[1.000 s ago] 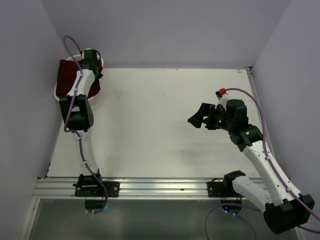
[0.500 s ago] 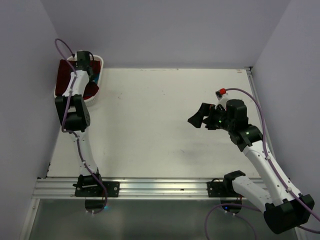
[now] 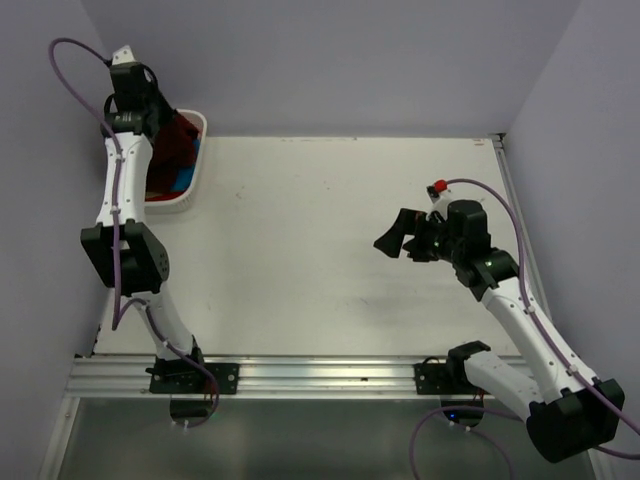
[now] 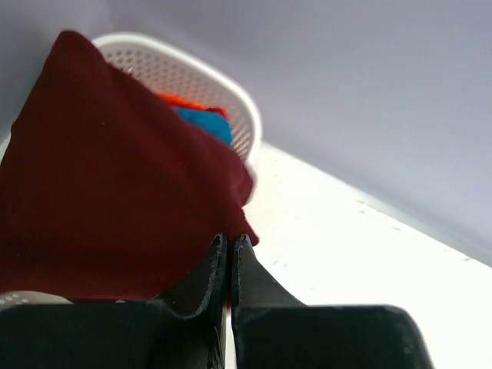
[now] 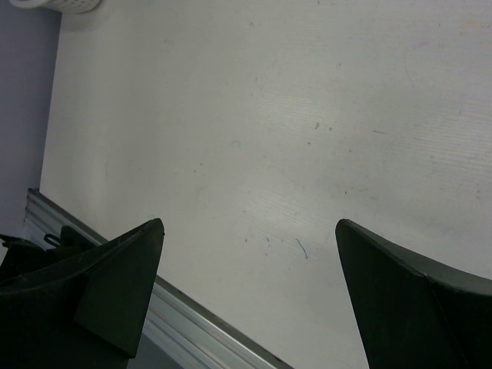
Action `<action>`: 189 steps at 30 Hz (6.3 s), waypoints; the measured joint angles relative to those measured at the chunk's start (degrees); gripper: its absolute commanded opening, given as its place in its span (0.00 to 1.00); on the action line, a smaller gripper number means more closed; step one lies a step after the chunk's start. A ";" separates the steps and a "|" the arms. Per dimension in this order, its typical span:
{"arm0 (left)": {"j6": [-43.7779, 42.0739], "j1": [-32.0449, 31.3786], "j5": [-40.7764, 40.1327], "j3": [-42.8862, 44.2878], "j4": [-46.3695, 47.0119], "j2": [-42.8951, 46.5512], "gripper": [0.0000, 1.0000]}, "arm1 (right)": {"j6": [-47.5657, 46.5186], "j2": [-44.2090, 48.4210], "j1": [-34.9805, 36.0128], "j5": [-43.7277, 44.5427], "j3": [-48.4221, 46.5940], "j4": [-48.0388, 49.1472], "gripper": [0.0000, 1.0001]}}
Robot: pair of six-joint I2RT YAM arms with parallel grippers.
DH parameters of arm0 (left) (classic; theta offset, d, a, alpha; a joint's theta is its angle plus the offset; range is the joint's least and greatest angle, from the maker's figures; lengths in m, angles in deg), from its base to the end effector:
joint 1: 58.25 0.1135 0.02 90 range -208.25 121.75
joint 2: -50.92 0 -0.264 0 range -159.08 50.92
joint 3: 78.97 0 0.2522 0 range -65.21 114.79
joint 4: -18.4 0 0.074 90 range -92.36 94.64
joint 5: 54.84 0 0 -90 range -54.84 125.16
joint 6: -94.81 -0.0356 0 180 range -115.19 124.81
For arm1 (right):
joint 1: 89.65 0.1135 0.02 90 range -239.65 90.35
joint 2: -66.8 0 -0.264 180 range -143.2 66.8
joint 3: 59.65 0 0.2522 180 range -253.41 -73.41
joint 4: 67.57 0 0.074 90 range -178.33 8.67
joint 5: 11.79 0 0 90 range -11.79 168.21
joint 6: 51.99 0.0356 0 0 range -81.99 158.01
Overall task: Fold and stack the t-shirts
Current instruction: Grab crumpled tshirt from bin with the left arm, then move the tshirt to the center of the board, then flatten out the tshirt
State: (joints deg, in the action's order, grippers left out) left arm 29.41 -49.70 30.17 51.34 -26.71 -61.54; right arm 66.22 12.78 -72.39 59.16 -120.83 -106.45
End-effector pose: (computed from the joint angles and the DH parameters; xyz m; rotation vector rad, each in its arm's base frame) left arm 0.4527 0.0712 0.3846 -0.6354 1.9445 -0.0858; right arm 0.1939 0.0724 0.3020 0.0050 2.2019 0.8116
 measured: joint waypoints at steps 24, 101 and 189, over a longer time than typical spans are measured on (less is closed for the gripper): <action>12.70 -14.58 42.69 -3.17 12.94 26.32 0.00 | 2.71 1.20 0.00 4.96 5.70 2.45 0.99; 8.81 -13.40 9.38 -62.99 29.31 40.94 0.00 | 8.92 -20.76 13.14 17.90 12.46 -2.10 0.00; 20.33 -35.23 11.06 -86.64 17.90 38.71 0.00 | 11.65 -10.34 13.66 37.29 1.51 -9.90 0.00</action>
State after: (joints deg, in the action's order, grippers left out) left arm 49.74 -84.93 41.23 -35.30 -8.81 -22.83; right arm 77.87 2.44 -58.73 96.45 -119.32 -116.35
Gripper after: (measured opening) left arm 0.013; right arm 0.028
